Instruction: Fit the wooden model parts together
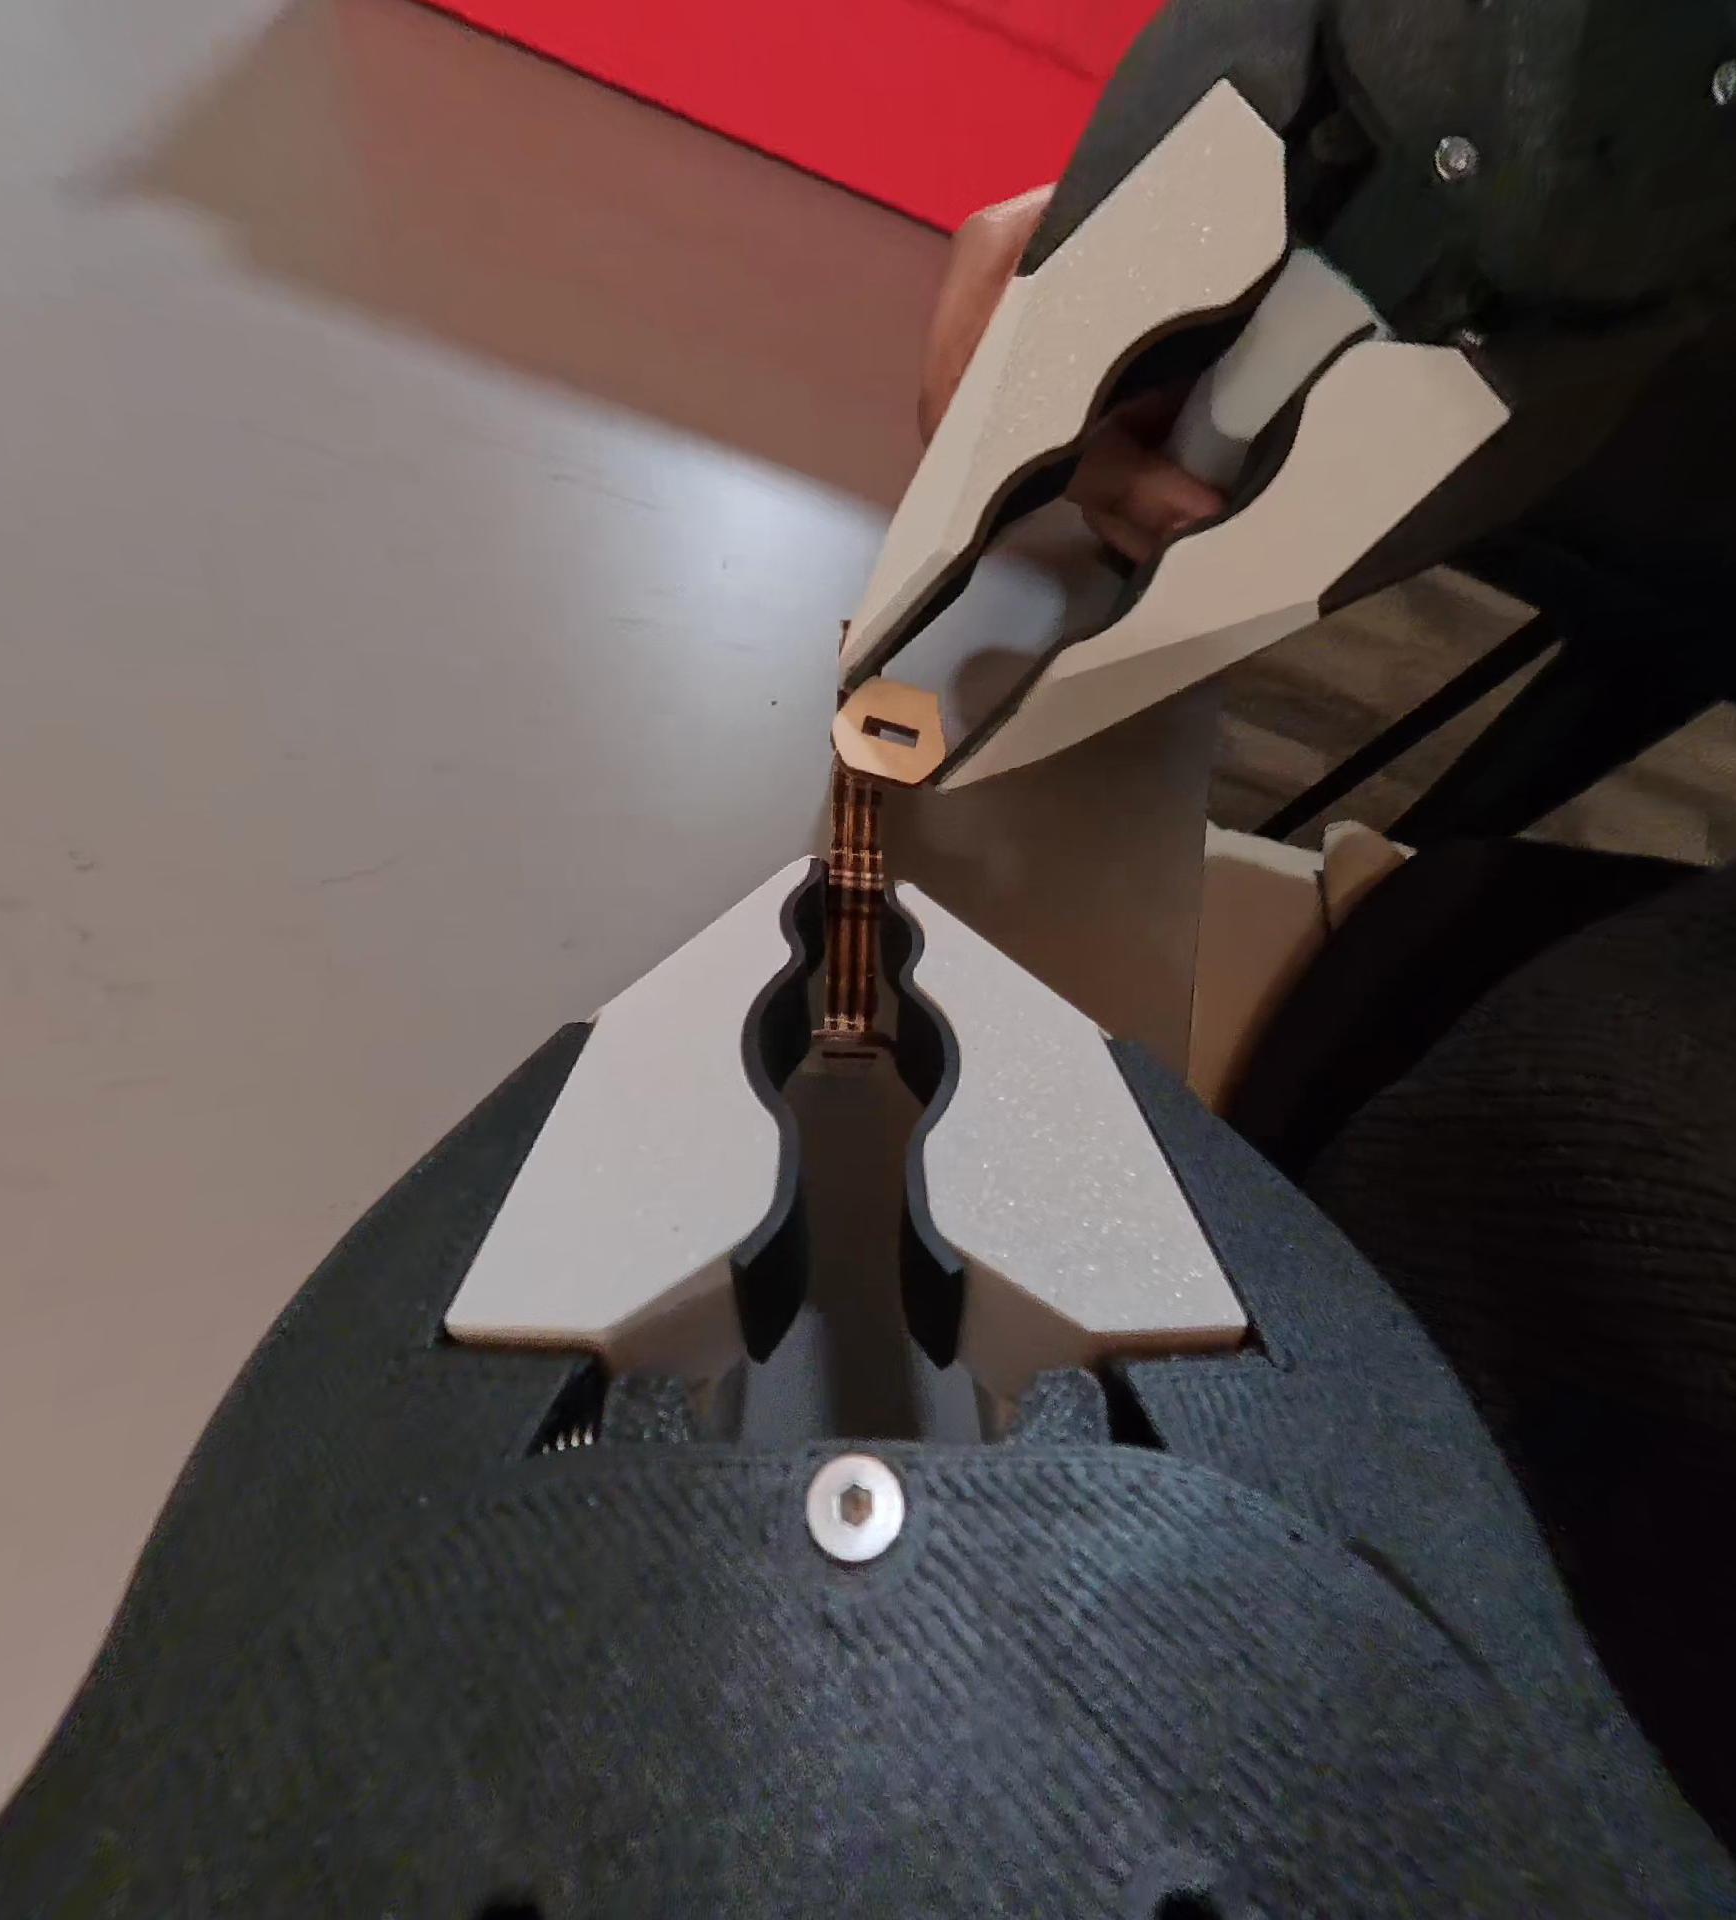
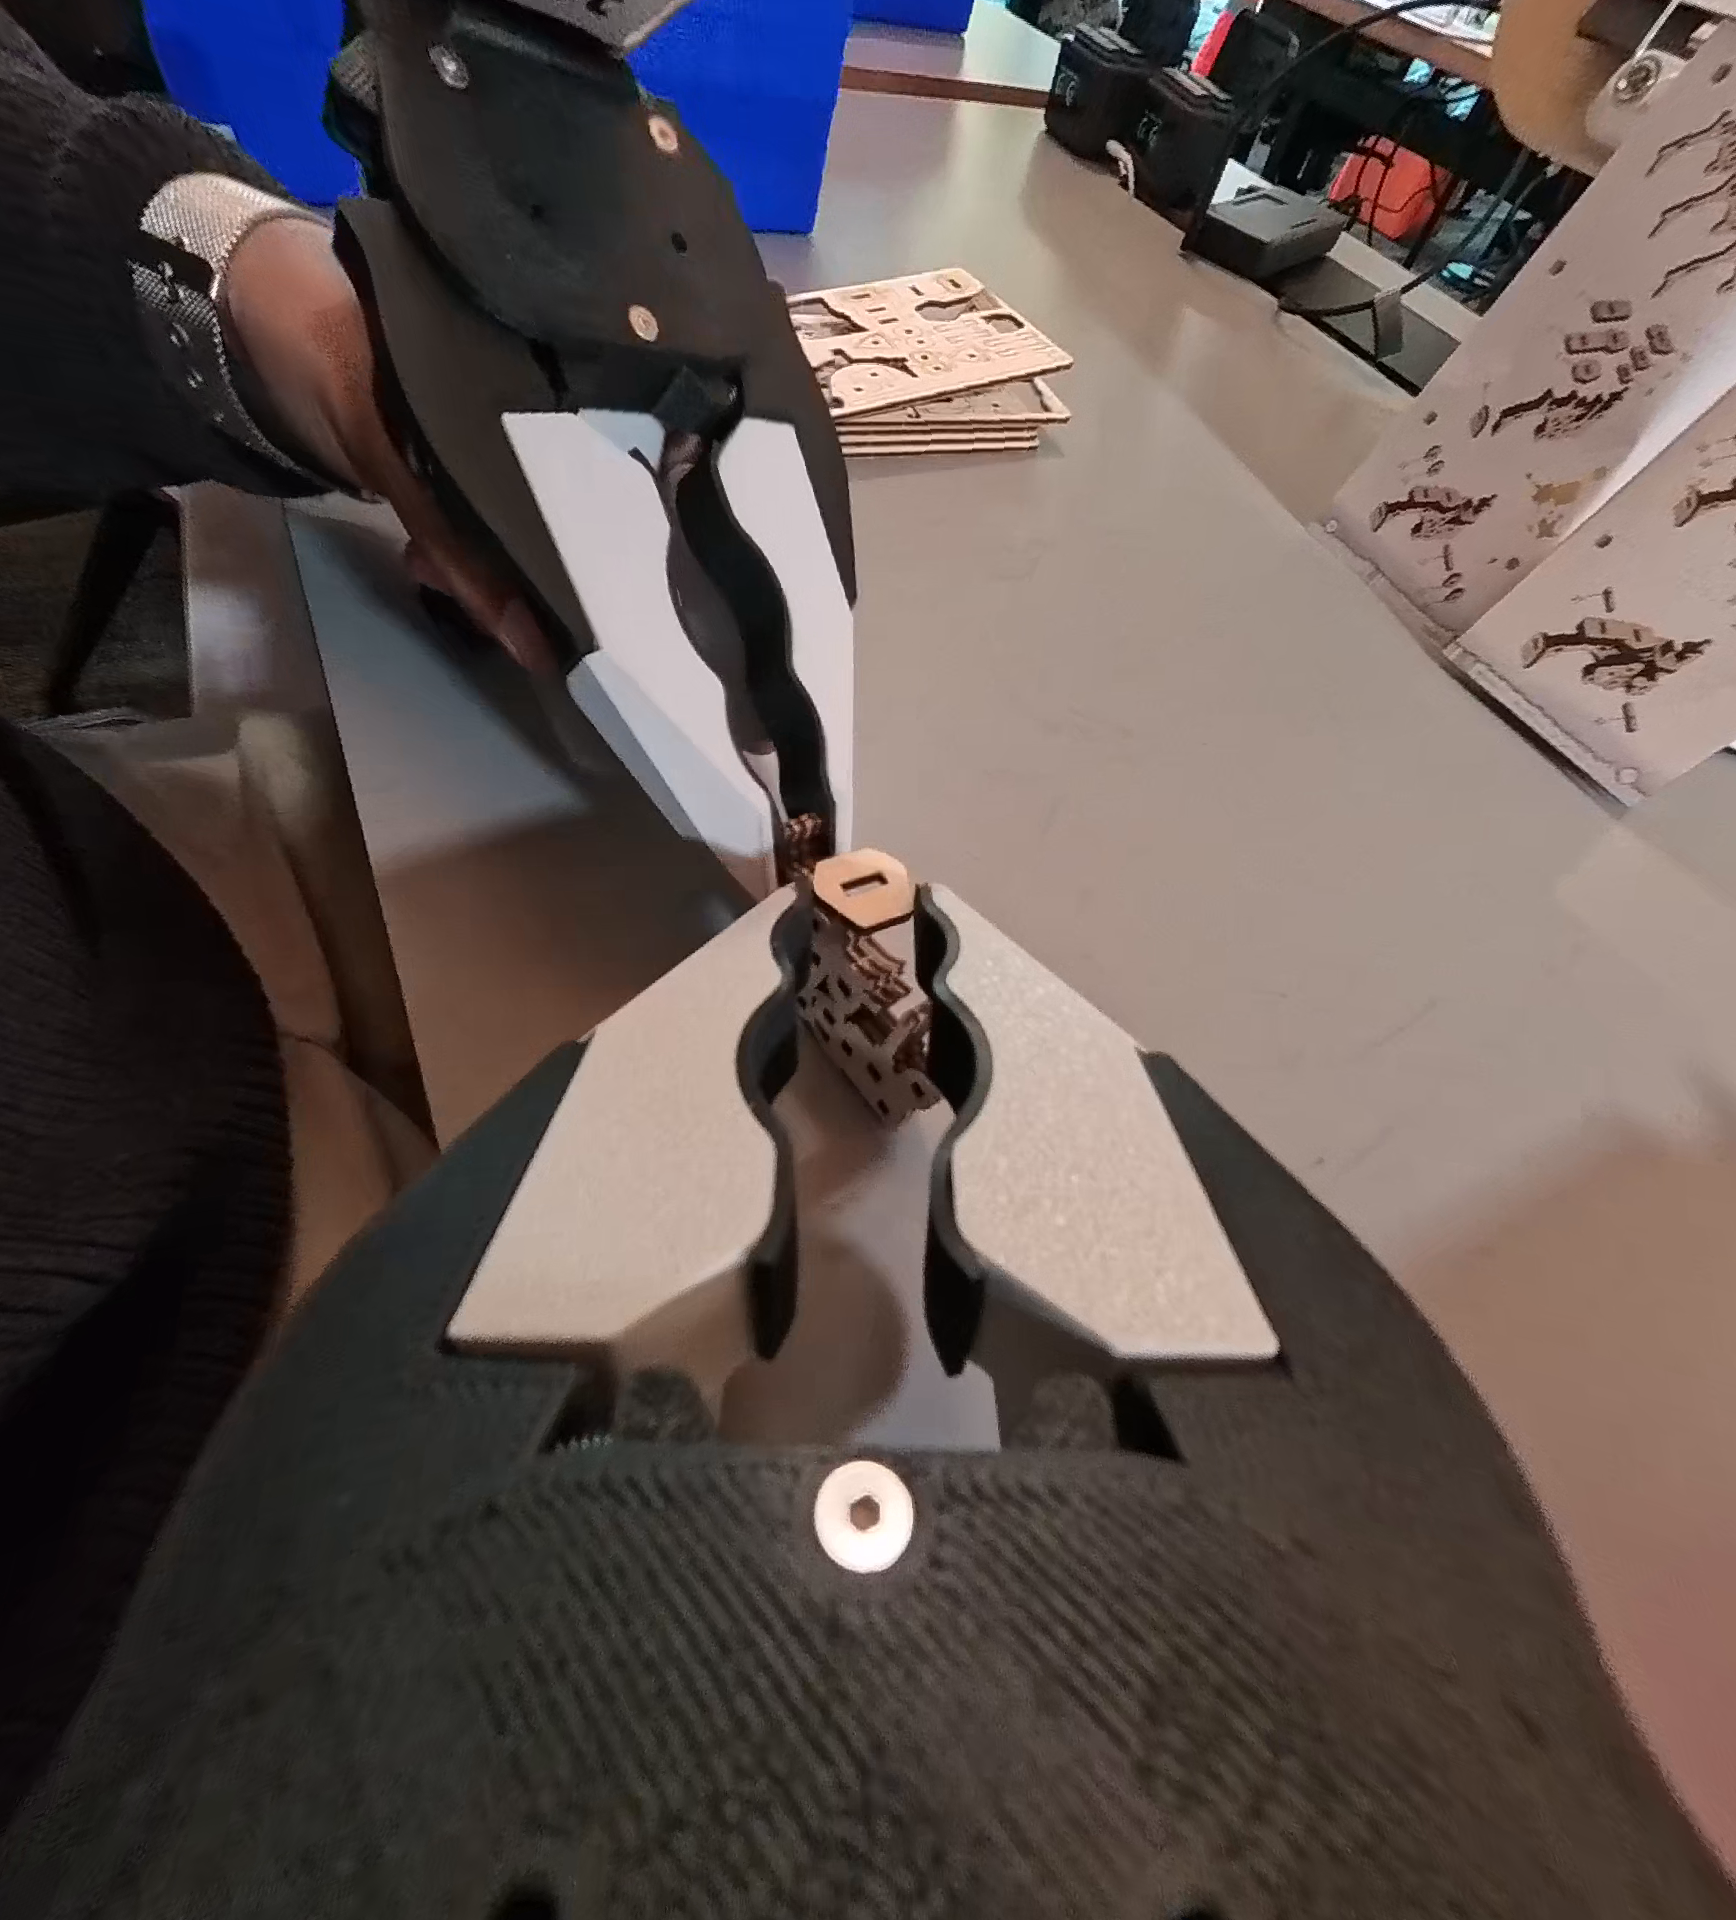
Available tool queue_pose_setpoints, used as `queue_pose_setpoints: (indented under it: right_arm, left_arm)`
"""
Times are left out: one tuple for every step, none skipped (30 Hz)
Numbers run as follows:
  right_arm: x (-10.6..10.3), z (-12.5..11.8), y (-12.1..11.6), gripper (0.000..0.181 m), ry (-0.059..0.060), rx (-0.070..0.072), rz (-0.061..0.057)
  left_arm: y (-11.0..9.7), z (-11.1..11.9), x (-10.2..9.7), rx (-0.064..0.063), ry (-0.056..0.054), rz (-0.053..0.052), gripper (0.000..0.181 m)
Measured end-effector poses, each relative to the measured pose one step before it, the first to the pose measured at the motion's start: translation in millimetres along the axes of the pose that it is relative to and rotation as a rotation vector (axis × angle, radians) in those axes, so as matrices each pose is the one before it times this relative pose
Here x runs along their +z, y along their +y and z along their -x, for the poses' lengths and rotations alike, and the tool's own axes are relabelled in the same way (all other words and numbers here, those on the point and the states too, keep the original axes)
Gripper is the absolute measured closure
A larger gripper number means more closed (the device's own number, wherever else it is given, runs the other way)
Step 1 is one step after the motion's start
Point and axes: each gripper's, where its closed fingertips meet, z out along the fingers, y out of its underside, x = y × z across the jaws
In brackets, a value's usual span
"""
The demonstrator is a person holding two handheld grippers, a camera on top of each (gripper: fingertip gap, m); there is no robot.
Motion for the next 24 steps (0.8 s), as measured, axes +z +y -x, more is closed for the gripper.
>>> queue_pose_setpoints:
  right_arm:
    - [0.5, 1.22, 0.77, 0.163, -0.0067, 0.0025, 0.0033]
    - [0.58, 1.25, 0.8, 0.163, -0.0064, 0.0014, 0.0042]
    - [0.73, 1.17, 0.76, 0.163, -0.0043, -0.0017, 0.0051]
    - [0.38, 0.88, 0.39, 0.163, -0.0024, -0.0033, 0.0034]
    - [0.18, 1.09, 0.0, 0.163, -0.0033, -0.0019, 0.001]
    - [0.09, 1.11, 0.23, 0.163, -0.0055, -0.0001, 0.0021]
    - [0.08, 1.2, 0.53, 0.163, -0.0066, 0.0006, 0.0037]
    - [0.0, 0.92, 0.5, 0.163, -0.0059, 0.0002, 0.0028]
    - [0.0, 0.8, 0.34, 0.163, -0.0048, 0.0008, 0.0022]
    - [0.06, 0.69, 0.42, 0.163, -0.005, 0.0025, 0.0029]
    - [0.19, 0.54, 0.47, 0.163, -0.0041, 0.0026, 0.003]
    - [0.14, 0.41, 0.31, 0.163, -0.0025, 0.0011, 0.0026]
    - [0.19, 0.35, 0.3, 0.163, -0.0017, -0.0003, 0.0018]
    - [0.19, 0.47, 0.32, 0.163, -0.002, -0.0004, 0.0022]
    - [0.15, 0.6, 0.23, 0.163, -0.0026, 0.0003, 0.0022]
    - [0.12, 0.49, 0.13, 0.163, -0.0021, 0.0006, 0.001]
    - [0.03, 0.37, -0.01, 0.163, -0.0011, 0.0006, 0.0004]
    - [-0.03, 0.09, 0.05, 0.163, -0.0004, 0.0005, 0.0004]
    - [-0.1, 0.18, 0.08, 0.163, -0.0007, 0.0006, 0.0003]
    - [-0.05, 0.12, 0.06, 0.163, -0.0012, 0.0007, 0.0002]
    - [-0.1, 0.18, 0.07, 0.163, -0.001, 0.0, 0.0003]
    - [-0.05, 0.34, 0.04, 0.163, -0.0012, -0.0007, 0.0004]
    - [-0.09, 0.44, 0.0, 0.163, -0.0011, -0.0015, 0.0011]
    - [-0.04, 0.41, -0.06, 0.163, -0.0001, -0.0032, 0.0023]
  left_arm:
    - [0.64, -0.99, -0.56, 0.0182, 0.0009, 0.0031, 0.173]
    - [0.55, -1.27, -0.38, 0.0127, 0.0065, 0.0023, 0.173]
    - [0.42, -1.52, -0.37, 0.0071, 0.0093, 0.0011, 0.173]
    - [0.0, -1.22, -0.49, 0.0038, 0.0093, -0.0016, 0.173]
    - [-0.42, -1.04, -0.66, 0.0022, 0.0092, -0.0039, 0.173]
    - [-0.25, -1.3, -0.71, 0.0029, 0.0108, -0.0041, 0.173]
    - [0.11, -0.41, -0.78, 0.0016, 0.0051, -0.0014, 0.173]
    - [0.77, 0.34, -0.55, 0.0009, 0.001, 0.0028, 0.173]
    - [0.73, -0.24, -0.39, 0.0017, 0.0038, 0.0029, 0.173]
    - [0.61, -0.63, -0.26, 0.0035, 0.0046, 0.0027, 0.173]
    - [0.62, -0.24, -0.04, 0.0042, 0.0003, 0.0037, 0.173]
    - [0.51, -0.36, 0.22, 0.0052, -0.0016, 0.0032, 0.173]
    - [0.34, -0.71, 0.34, 0.0069, -0.0001, 0.003, 0.173]
    - [0.42, -1.09, 0.49, 0.0085, 0.0012, 0.0043, 0.173]
    - [0.5, -0.45, 0.44, 0.0075, -0.0026, 0.004, 0.173]
    - [0.14, -0.27, 0.13, 0.0056, -0.0032, 0.0011, 0.173]
    - [-0.02, -0.11, 0.09, 0.0034, -0.0023, 0.0002, 0.173]
    - [0.0, -0.03, -0.07, 0.0015, -0.0011, 0.0001, 0.173]
    - [0.04, -0.12, 0.04, 0.001, -0.0002, 0.0002, 0.173]
    - [0.1, -0.1, 0.18, 0.0014, -0.0002, 0.0007, 0.173]
    - [0.0, -0.17, 0.01, 0.0019, -0.001, 0.0005, 0.173]
    - [0.03, -0.04, 0.09, 0.0023, -0.0017, 0.0001, 0.173]
    - [0.01, -0.07, -0.02, 0.0026, -0.0019, 0.0001, 0.173]
    - [0.02, -0.15, 0.01, 0.0029, -0.0017, 0.0004, 0.173]
